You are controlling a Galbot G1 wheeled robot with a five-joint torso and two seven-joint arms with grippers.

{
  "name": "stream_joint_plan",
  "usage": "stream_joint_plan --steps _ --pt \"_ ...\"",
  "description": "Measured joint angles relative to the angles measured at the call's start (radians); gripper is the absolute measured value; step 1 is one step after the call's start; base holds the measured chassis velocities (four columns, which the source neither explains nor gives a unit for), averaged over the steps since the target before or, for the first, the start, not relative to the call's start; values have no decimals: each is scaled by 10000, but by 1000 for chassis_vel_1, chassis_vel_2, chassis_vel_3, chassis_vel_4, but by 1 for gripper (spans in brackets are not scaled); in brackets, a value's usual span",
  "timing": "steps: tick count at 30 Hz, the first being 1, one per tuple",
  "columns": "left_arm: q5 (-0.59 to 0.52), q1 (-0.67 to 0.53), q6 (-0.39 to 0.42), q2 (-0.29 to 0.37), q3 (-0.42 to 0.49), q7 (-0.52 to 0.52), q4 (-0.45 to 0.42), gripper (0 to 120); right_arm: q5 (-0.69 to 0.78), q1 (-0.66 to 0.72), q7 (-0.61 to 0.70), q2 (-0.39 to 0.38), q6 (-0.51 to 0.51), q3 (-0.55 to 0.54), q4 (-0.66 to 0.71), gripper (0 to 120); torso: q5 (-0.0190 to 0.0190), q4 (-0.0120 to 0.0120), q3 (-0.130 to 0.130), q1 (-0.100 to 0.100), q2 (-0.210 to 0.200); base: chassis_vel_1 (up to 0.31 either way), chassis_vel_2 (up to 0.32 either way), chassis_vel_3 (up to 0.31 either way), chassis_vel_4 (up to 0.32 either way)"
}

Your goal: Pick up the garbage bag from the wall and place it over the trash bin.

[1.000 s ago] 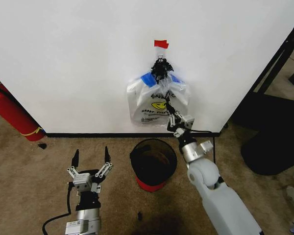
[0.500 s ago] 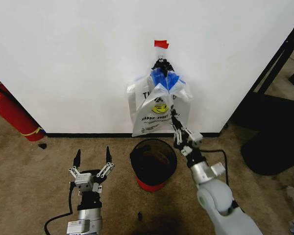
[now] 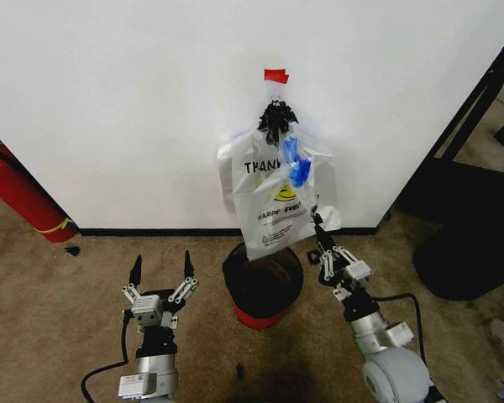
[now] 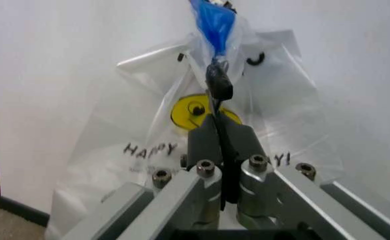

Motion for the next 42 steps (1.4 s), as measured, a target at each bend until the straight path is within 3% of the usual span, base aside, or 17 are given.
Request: stream_joint_plan --steps 24,37,42 --pt "-193 -120 -30 54 -29 0 180 100 -1418 -2309 244 187 2218 585 -547 0 0 -1 0 0 0 0 0 0 0" --pt "-185 -79 -61 41 -26 -4 183 100 -2697 -3484 1226 -2 3767 1080 -725 0 0 0 0 0 0 0 0 0 0" --pt "-158 -42 -76 33 -30 -5 161 100 -3043 -3891 1564 -68 3881 1195 -725 0 0 0 0 0 0 0 0 0 0"
